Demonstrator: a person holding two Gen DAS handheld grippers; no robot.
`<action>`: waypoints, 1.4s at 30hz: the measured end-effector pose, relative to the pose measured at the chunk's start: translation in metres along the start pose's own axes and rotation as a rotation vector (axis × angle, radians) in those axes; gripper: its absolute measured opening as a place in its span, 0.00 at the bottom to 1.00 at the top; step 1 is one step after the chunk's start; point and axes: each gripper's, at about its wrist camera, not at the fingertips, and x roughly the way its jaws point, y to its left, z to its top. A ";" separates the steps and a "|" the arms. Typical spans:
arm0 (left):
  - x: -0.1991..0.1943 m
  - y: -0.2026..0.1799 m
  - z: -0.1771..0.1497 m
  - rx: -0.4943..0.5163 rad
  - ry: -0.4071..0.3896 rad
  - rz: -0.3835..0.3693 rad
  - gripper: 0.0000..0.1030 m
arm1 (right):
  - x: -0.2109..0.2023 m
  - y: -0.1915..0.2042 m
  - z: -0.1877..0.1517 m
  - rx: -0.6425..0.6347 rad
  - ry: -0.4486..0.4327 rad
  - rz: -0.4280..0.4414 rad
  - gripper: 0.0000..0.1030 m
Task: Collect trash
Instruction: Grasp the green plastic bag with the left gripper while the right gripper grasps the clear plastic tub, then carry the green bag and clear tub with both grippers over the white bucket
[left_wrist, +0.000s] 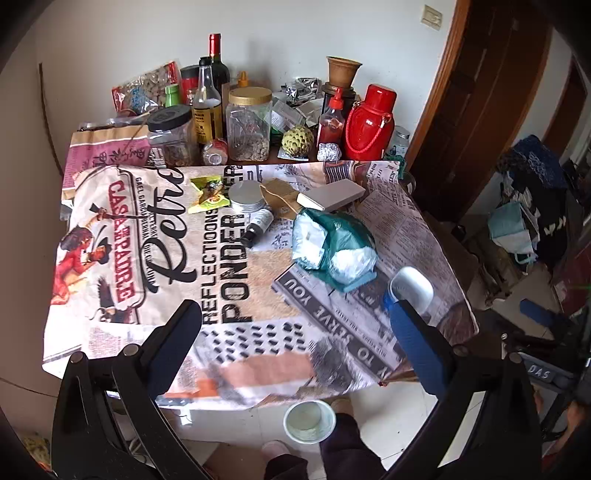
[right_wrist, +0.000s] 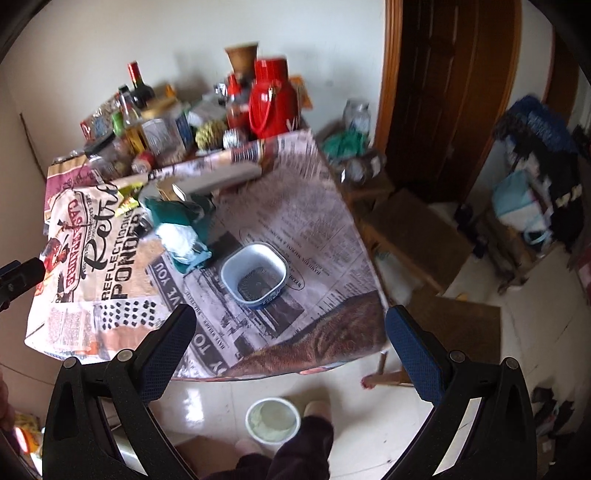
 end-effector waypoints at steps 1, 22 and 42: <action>0.006 -0.003 0.003 -0.022 0.006 -0.003 1.00 | 0.010 -0.004 0.006 -0.009 0.022 0.010 0.96; 0.151 -0.045 0.054 -0.288 0.145 0.073 0.71 | 0.134 -0.010 0.045 -0.224 0.377 0.294 0.36; 0.098 -0.031 0.037 -0.371 0.100 0.036 0.24 | 0.114 -0.013 0.068 -0.286 0.298 0.350 0.06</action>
